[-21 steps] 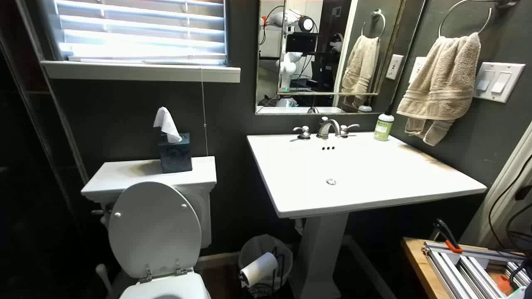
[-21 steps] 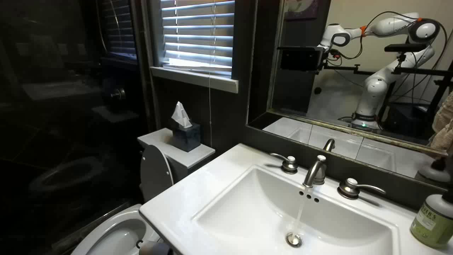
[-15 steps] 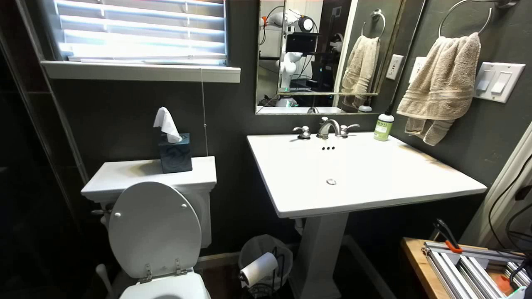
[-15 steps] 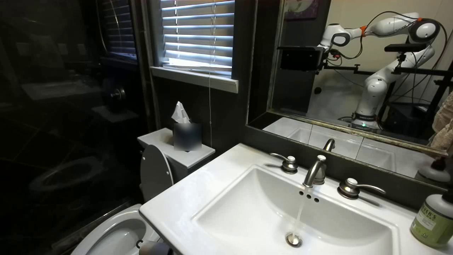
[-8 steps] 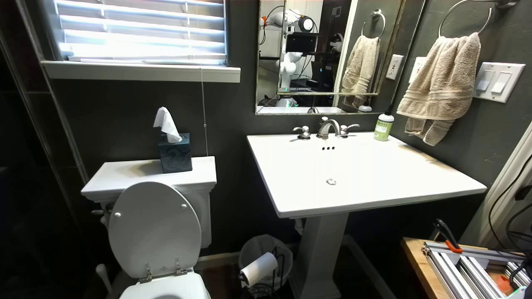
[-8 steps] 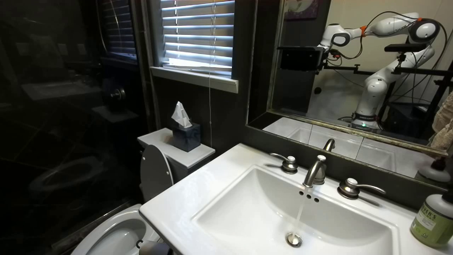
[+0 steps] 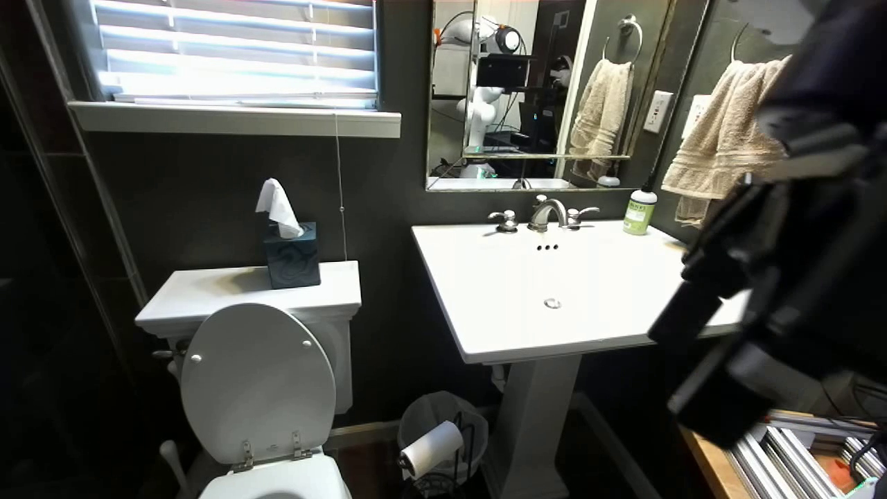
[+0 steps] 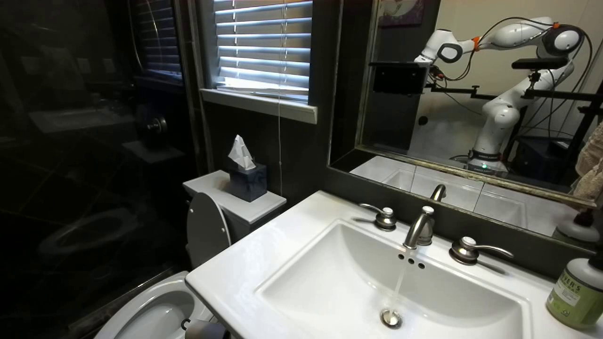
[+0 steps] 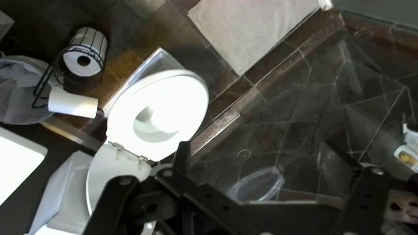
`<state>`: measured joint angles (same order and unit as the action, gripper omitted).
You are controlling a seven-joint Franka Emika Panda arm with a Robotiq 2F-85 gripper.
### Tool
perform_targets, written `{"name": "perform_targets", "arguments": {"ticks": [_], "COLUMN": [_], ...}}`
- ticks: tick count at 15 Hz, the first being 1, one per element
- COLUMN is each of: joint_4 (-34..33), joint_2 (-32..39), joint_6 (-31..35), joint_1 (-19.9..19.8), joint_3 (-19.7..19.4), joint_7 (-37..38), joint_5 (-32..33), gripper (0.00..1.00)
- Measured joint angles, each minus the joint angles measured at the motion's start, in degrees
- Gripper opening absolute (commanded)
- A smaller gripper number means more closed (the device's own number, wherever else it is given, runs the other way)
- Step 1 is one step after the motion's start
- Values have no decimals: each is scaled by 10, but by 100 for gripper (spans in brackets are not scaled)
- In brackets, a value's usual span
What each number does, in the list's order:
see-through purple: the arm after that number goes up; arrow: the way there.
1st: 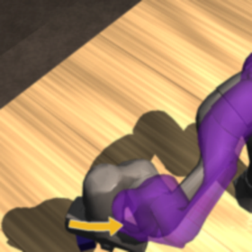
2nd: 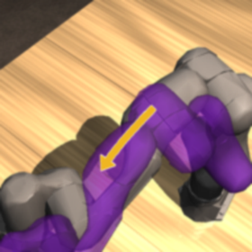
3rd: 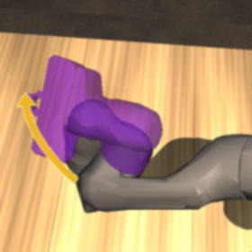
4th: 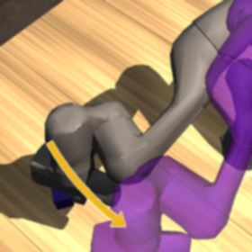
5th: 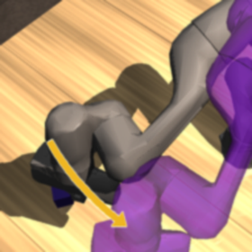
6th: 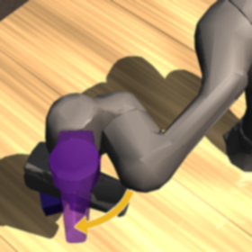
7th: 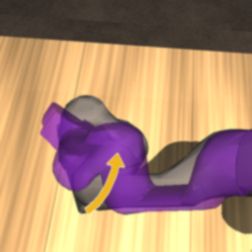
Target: Turn off the water
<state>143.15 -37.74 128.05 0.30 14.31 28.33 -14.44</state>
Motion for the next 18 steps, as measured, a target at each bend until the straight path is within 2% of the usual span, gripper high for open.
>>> {"name": "perform_targets", "arguments": {"ticks": [7, 12, 14, 18], "joint_4": [-4, -27, -44, -100], "joint_2": [18, 67, 100, 171], "joint_6": [96, 156, 176, 191], "joint_1": [-121, -222, -272, -414], "joint_3": [11, 41, 64, 154], "joint_7": [125, 266, 343, 504], "joint_5": [119, 245, 303, 428], "gripper": [100, 100, 100, 100]}}
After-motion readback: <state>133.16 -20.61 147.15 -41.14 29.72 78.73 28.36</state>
